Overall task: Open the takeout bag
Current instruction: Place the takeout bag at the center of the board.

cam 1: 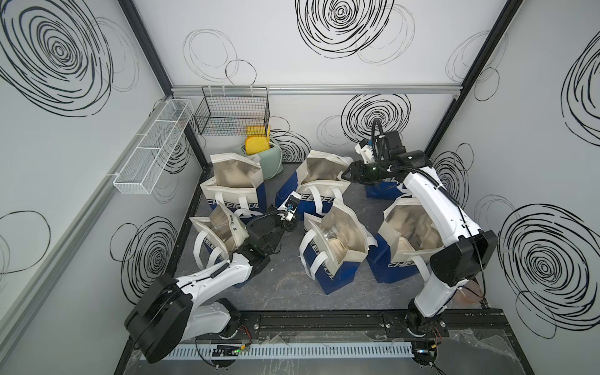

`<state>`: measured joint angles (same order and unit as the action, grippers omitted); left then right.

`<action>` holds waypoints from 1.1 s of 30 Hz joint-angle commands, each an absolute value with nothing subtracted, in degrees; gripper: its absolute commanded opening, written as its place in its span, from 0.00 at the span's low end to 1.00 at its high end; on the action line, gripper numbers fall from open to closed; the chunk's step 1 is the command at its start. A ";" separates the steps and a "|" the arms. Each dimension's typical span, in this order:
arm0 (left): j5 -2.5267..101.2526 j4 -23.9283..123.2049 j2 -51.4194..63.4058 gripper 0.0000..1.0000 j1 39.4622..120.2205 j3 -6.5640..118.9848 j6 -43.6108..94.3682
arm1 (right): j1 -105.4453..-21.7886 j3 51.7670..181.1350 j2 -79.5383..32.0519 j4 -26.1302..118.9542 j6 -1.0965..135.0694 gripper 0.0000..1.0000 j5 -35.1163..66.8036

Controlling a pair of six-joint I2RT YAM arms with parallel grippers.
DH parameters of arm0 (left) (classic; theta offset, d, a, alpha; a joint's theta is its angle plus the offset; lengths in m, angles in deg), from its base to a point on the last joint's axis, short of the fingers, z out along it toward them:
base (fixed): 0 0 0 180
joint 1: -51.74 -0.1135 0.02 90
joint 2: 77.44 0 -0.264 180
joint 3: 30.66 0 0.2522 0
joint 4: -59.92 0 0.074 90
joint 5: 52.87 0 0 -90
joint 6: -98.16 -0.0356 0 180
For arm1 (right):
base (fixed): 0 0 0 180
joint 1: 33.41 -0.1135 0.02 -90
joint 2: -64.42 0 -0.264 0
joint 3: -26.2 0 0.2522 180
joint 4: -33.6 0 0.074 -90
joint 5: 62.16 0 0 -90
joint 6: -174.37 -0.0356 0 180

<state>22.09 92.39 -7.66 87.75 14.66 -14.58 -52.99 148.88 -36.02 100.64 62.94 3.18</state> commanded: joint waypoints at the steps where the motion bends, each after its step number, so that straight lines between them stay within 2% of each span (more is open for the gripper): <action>1: 22.02 94.58 -8.53 0.00 88.22 14.49 -15.84 | -52.66 152.45 -37.76 99.48 63.44 0.51 2.21; 11: 22.02 94.85 -7.42 0.00 88.34 15.27 -16.33 | -54.97 153.99 -40.95 100.80 64.92 0.40 1.83; 14: 22.02 94.95 -7.05 0.00 88.35 15.53 -16.41 | -55.36 153.83 -41.22 100.98 65.21 0.25 2.72; 17: 22.12 94.87 -6.86 0.00 88.38 15.71 -16.29 | -55.55 155.09 -41.72 101.47 65.48 0.02 4.83; 19: 21.48 94.77 -6.57 0.00 88.35 15.87 -15.46 | -55.84 156.63 -42.18 101.74 65.82 0.00 6.94; 20: 20.66 94.76 -6.33 0.07 88.31 15.97 -14.81 | -56.23 157.58 -42.43 101.85 66.08 0.00 8.20; 22: 19.88 94.62 -6.24 0.52 88.30 16.06 -13.93 | -57.10 159.41 -43.16 101.75 66.54 0.00 10.38; 23: 19.13 94.75 -6.24 0.68 88.30 16.15 -13.44 | -57.63 160.46 -43.71 101.72 66.83 0.00 11.20; 24: 18.33 95.04 -6.32 0.79 88.38 16.15 -13.03 | -58.15 161.42 -44.30 101.67 66.84 0.00 11.93; 25: 17.71 95.32 -6.48 0.97 88.35 16.15 -12.81 | -58.55 162.27 -44.90 101.60 66.95 0.00 12.51; 33: 17.60 84.71 -9.08 0.98 86.73 22.90 -8.81 | -59.69 166.07 -49.99 100.21 65.33 0.00 11.83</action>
<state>17.91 87.87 -6.83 87.77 18.87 -11.70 -59.61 164.67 -48.35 100.79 65.96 11.79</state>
